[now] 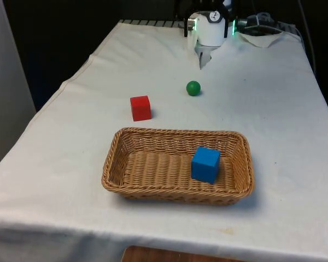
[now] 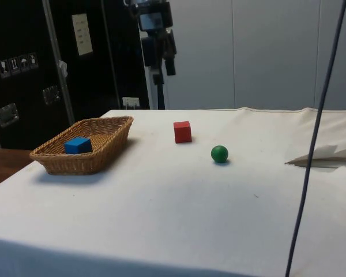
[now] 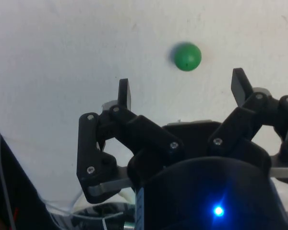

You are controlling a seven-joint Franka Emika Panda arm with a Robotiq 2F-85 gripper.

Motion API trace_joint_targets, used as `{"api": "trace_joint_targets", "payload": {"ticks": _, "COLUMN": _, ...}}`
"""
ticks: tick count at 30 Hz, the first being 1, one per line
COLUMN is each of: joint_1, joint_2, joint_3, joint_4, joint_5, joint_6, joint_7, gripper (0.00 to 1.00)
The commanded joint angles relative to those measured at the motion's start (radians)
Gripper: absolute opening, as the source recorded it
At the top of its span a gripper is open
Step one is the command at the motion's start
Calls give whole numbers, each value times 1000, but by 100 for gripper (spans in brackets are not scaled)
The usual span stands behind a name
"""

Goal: Place all non-red objects into the basket.

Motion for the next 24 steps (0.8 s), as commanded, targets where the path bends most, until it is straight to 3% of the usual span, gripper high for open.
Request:
{"api": "trace_joint_targets", "payload": {"ticks": 1, "joint_1": 0, "joint_2": -22, "joint_3": -1, "joint_4": -30, "joint_5": -2, "joint_6": 15, "joint_7": -2, "gripper": 100}}
{"api": "trace_joint_targets", "payload": {"ticks": 12, "joint_1": -10, "joint_2": -66, "joint_3": -31, "joint_4": -116, "joint_5": 8, "joint_6": 53, "joint_7": -87, "gripper": 100}}
{"api": "trace_joint_targets", "payload": {"ticks": 13, "joint_1": -8, "joint_2": -53, "joint_3": -30, "joint_4": -102, "joint_5": 5, "joint_6": 39, "joint_7": -81, "gripper": 100}}
{"api": "trace_joint_targets", "payload": {"ticks": 24, "joint_1": -13, "joint_2": -139, "joint_3": -48, "joint_4": -237, "joint_5": 0, "joint_6": 112, "joint_7": -104, "gripper": 100}}
